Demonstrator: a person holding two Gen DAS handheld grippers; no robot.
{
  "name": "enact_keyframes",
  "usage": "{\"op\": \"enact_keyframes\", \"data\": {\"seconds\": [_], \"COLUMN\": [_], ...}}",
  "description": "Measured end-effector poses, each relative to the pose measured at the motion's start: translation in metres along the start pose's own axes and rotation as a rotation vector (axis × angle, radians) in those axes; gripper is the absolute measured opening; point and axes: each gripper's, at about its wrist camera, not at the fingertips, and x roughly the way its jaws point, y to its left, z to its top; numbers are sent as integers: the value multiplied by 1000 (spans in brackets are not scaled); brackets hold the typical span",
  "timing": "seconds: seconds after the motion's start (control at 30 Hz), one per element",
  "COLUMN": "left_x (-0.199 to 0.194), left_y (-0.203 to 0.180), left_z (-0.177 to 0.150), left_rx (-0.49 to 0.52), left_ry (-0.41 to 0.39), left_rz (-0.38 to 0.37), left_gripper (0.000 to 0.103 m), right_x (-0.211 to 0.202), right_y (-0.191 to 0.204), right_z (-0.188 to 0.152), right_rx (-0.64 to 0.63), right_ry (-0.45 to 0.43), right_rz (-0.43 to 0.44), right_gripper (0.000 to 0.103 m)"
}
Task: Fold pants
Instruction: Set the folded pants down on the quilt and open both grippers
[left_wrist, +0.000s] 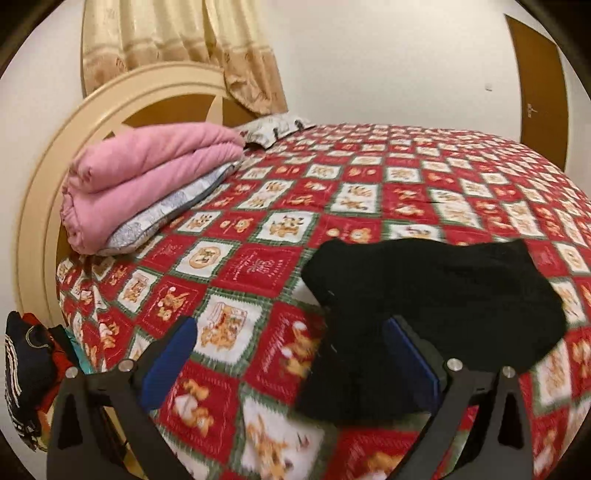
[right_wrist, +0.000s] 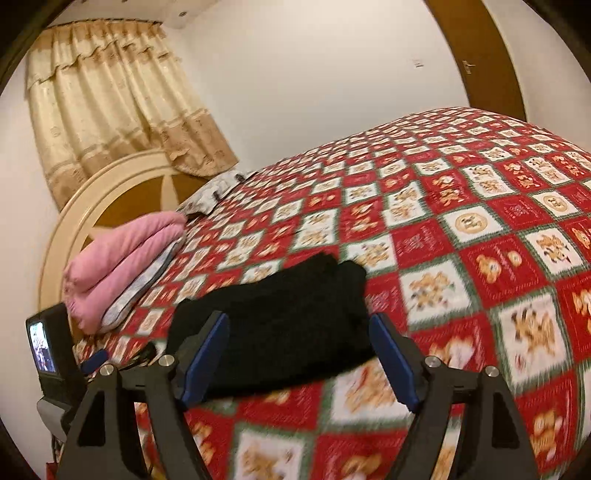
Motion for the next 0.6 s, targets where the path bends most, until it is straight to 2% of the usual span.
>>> {"op": "enact_keyframes", "data": {"seconds": [0.1, 0.17, 0.23, 0.37, 0.6], "left_x": [-22, -37, -50, -66, -90], "left_y": [-6, -6, -7, -6, 6], "left_z": [-8, -13, -16, -23, -34], "left_rx": [3, -7, -3, 2, -9], "left_ry": [-8, -16, -25, -29, -46], "left_rz": [-31, -64, -78, -71, -76], "left_gripper": [103, 103, 103, 103, 103], "right_x": [-15, -26, -39, -59, -89], "right_y": [16, 25, 35, 48, 54], "right_z": [-15, -27, -35, -42, -44], "right_rx": [-24, -45, -84, -124, -98], "right_ry": [16, -1, -29, -74, -144], "right_rz": [-4, 2, -30, -57, -60], "right_gripper": [80, 80, 80, 80, 80]}}
